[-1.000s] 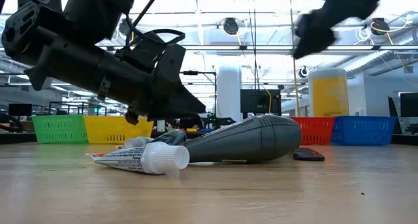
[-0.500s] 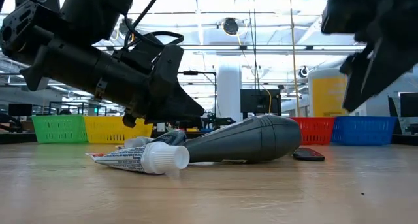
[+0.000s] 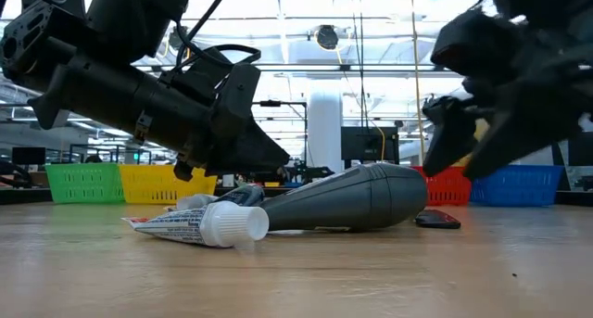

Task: Pick & Place Travel size toiletries
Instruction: Put the comb into the blue bin

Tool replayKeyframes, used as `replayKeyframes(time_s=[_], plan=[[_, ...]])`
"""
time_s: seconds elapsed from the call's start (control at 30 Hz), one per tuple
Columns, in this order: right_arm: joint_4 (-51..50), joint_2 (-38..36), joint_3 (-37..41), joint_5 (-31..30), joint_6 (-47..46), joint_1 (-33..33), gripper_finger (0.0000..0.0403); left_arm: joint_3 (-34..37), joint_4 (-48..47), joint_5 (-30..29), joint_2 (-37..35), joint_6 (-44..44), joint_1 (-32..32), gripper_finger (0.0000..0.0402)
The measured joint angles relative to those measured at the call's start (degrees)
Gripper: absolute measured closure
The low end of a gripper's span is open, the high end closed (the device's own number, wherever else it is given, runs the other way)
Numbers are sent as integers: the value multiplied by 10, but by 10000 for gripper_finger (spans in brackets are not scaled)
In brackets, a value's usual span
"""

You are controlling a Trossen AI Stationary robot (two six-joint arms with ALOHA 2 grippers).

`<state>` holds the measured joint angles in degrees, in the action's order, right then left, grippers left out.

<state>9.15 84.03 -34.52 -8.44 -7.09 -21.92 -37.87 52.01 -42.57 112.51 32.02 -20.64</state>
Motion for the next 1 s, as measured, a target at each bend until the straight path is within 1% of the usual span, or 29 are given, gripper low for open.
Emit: replayKeyframes(time_s=[0.1,0.27,0.37,0.47,0.53,0.6,0.67,0.73,0.9,1.0], plan=[[61,31,20,39,38,8,135,0,-3,0,0,0,0,289],[119,71,40,42,78,9,136,0,-4,0,0,-6,0,289],[129,81,44,58,64,8,136,0,19,2,0,-27,0,289],[132,85,50,75,24,-3,136,-10,57,37,0,-62,0,289],[132,84,53,82,0,-16,136,-40,62,74,0,-91,0,289],[130,84,54,80,-25,-31,136,-86,42,119,0,-119,0,289],[133,85,54,66,-55,-51,136,-139,-15,156,1,-138,0,289],[136,85,54,33,-90,-74,136,-198,-79,176,12,-150,-2,289],[143,87,56,-74,-179,-138,136,-323,-214,204,62,-146,-16,289],[153,87,56,-121,-237,-172,136,-383,-281,212,89,-124,-33,289]])
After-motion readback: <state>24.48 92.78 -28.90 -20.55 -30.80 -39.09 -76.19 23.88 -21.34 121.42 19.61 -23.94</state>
